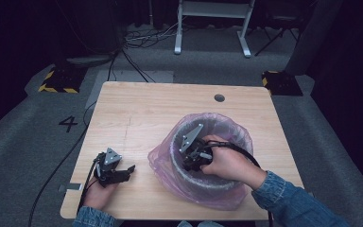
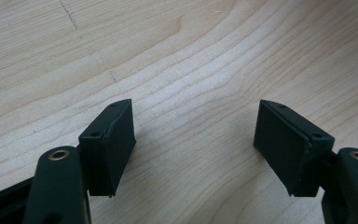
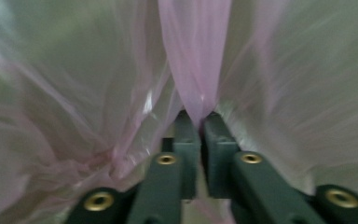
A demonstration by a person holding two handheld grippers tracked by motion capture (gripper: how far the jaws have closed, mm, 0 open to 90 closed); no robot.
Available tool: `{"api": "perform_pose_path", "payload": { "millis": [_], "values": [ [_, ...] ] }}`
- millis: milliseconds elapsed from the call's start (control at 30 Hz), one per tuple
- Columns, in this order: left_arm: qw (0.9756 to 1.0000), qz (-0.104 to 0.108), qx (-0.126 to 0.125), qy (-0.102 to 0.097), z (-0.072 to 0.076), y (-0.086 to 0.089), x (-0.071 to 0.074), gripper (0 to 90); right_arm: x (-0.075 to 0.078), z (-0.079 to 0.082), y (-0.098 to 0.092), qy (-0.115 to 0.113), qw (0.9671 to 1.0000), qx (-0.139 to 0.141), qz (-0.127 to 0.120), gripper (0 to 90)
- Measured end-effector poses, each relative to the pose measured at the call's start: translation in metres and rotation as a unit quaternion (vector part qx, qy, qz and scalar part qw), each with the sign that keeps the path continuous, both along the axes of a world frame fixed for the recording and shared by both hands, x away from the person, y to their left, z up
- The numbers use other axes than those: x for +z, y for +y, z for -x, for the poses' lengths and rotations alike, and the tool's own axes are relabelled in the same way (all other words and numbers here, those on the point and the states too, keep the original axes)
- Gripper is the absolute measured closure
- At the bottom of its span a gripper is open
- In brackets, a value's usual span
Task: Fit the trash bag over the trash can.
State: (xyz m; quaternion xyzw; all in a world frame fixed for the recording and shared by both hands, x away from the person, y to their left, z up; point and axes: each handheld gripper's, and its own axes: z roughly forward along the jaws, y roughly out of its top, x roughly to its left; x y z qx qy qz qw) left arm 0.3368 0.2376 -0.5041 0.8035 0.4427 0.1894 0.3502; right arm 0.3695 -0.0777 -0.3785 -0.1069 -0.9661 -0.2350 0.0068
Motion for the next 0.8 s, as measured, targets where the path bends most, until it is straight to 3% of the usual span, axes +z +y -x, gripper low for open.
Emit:
{"api": "perform_pose_path", "payload": {
  "millis": [67,133,200,300,500,667,767,800],
  "values": [
    [1.0000,0.000,0.000,0.000,0.000,0.000,0.000,28.8,-0.002,0.001,-0.001,0.002,0.9998,-0.003,-0.018,52.0],
    [1.0000,0.000,0.000,0.000,0.000,0.000,0.000,28.8,0.005,0.003,-0.006,0.005,0.9994,0.004,-0.033,46.7],
    [1.0000,0.000,0.000,0.000,0.000,0.000,0.000,28.8,0.018,0.003,-0.011,-0.016,0.9981,0.001,-0.060,37.4],
    [1.0000,0.000,0.000,0.000,0.000,0.000,0.000,28.8,0.040,0.002,-0.021,-0.045,0.9951,-0.010,-0.087,34.3],
    [1.0000,0.000,0.000,0.000,0.000,0.000,0.000,28.8,0.073,0.004,-0.036,-0.065,0.9881,-0.026,-0.137,33.2],
    [1.0000,0.000,0.000,0.000,0.000,0.000,0.000,28.8,0.093,0.006,-0.054,-0.096,0.9762,-0.070,-0.181,33.1],
    [1.0000,0.000,0.000,0.000,0.000,0.000,0.000,28.8,0.101,0.002,-0.073,-0.114,0.9656,-0.115,-0.203,33.1],
    [1.0000,0.000,0.001,0.000,0.000,0.000,0.000,28.8,0.104,0.001,-0.081,-0.123,0.9601,-0.135,-0.212,33.1]
  ]
}}
